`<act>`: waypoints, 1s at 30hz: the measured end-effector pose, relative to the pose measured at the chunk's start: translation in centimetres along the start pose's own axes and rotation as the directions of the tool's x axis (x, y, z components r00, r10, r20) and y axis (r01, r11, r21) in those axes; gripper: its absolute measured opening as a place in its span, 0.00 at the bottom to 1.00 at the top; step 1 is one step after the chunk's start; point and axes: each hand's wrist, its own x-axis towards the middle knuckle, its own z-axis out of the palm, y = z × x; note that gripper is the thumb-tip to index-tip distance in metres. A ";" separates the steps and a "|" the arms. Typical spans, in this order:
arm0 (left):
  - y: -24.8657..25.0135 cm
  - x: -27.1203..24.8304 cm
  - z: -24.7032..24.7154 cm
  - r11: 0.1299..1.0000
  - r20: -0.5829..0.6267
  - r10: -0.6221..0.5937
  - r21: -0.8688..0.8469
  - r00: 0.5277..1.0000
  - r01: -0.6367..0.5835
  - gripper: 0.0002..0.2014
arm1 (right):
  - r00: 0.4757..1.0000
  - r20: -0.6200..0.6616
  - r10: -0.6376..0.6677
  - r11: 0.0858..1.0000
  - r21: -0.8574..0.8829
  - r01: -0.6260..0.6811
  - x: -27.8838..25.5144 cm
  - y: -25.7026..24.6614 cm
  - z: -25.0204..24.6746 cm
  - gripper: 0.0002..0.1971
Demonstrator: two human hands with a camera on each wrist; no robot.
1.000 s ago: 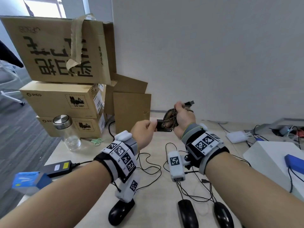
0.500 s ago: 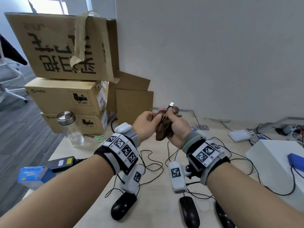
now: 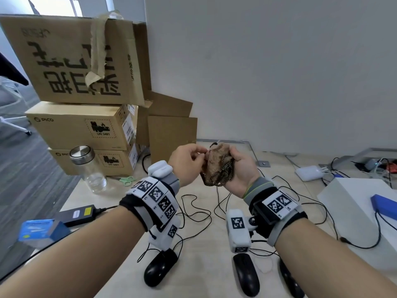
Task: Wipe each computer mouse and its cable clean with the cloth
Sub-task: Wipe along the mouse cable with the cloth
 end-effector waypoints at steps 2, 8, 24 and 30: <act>-0.1 0.2 0.0 0.998 -0.037 -0.057 -0.009 0.998 0.057 0.10 | 1.000 -0.028 -0.005 1.000 0.027 0.006 0.1 0.0 -0.4 0.33; 0.1 0.4 0.0 0.907 -0.059 -0.269 -0.353 0.961 0.232 0.07 | 0.993 -0.108 -0.056 0.995 0.082 0.065 0.2 -0.5 -0.6 0.29; 1.3 0.1 0.7 0.840 0.181 -0.344 -0.379 0.921 0.389 0.13 | 0.939 -0.181 -0.291 0.929 -0.286 0.233 1.2 1.2 1.6 0.17; 1.3 0.7 0.3 0.870 0.184 -0.352 -0.298 0.918 0.393 0.09 | 0.871 -0.390 -0.298 0.924 -0.348 0.160 2.6 0.9 2.6 0.06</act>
